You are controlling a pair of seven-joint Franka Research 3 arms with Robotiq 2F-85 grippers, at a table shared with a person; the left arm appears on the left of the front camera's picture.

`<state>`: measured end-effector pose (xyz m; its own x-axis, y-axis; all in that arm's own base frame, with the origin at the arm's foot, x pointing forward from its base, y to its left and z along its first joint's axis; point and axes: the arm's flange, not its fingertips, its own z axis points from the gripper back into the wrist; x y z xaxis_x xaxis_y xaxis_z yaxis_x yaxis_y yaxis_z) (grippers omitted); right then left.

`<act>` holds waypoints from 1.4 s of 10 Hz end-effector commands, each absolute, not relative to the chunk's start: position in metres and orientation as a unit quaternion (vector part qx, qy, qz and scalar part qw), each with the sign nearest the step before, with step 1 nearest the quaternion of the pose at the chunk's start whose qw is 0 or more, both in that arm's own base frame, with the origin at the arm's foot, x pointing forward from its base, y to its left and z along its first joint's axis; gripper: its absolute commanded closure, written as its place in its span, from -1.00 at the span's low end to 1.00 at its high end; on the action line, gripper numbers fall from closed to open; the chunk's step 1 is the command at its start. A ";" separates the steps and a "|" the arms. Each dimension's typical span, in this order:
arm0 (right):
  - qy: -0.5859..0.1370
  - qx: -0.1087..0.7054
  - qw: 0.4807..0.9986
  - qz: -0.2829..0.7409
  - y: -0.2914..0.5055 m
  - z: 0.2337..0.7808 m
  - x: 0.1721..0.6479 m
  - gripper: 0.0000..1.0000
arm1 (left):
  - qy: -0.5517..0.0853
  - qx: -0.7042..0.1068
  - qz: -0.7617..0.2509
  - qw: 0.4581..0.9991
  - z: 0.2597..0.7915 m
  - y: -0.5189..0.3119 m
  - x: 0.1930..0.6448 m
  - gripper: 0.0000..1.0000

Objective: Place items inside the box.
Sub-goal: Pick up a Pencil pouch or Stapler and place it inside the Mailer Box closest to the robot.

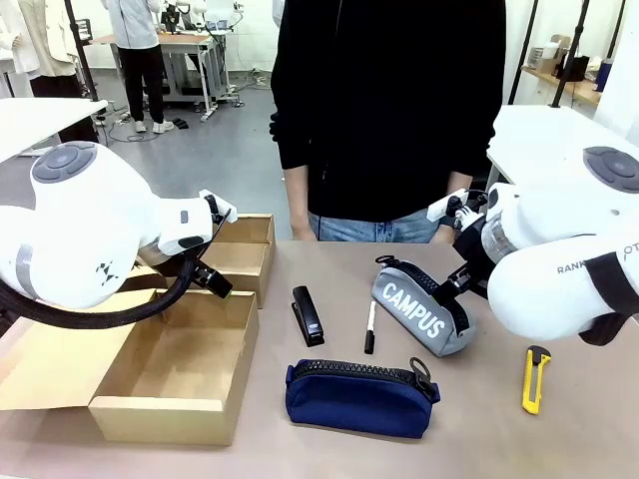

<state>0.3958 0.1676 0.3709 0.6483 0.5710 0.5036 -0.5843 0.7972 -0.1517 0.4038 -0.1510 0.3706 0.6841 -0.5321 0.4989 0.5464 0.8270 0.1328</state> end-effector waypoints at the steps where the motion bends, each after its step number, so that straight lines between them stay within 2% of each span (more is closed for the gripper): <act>1: -0.273 0.012 0.908 0.318 0.168 0.371 0.396 -1.00 | -0.268 -0.013 -0.294 0.918 0.371 -0.151 0.404 -1.00; 8: -0.273 0.012 0.908 0.318 0.168 0.371 0.396 -1.00 | -0.268 -0.013 -0.294 0.918 0.371 -0.151 0.404 -1.00; 10: -0.269 0.048 0.917 0.291 0.159 0.416 0.393 -1.00 | -0.278 -0.057 -0.300 0.911 0.417 -0.144 0.390 -1.00; 11: -0.258 0.058 0.934 0.239 0.142 0.451 0.383 -1.00 | -0.259 -0.085 -0.254 0.928 0.452 -0.138 0.380 -1.00; 12: -0.276 0.122 0.935 0.185 0.118 0.485 0.366 -1.00 | -0.242 -0.117 -0.207 0.941 0.484 -0.130 0.369 -1.00; 14: -0.230 0.301 0.917 0.122 0.048 0.526 0.322 -1.00 | -0.213 -0.189 -0.164 0.944 0.523 -0.088 0.351 -1.00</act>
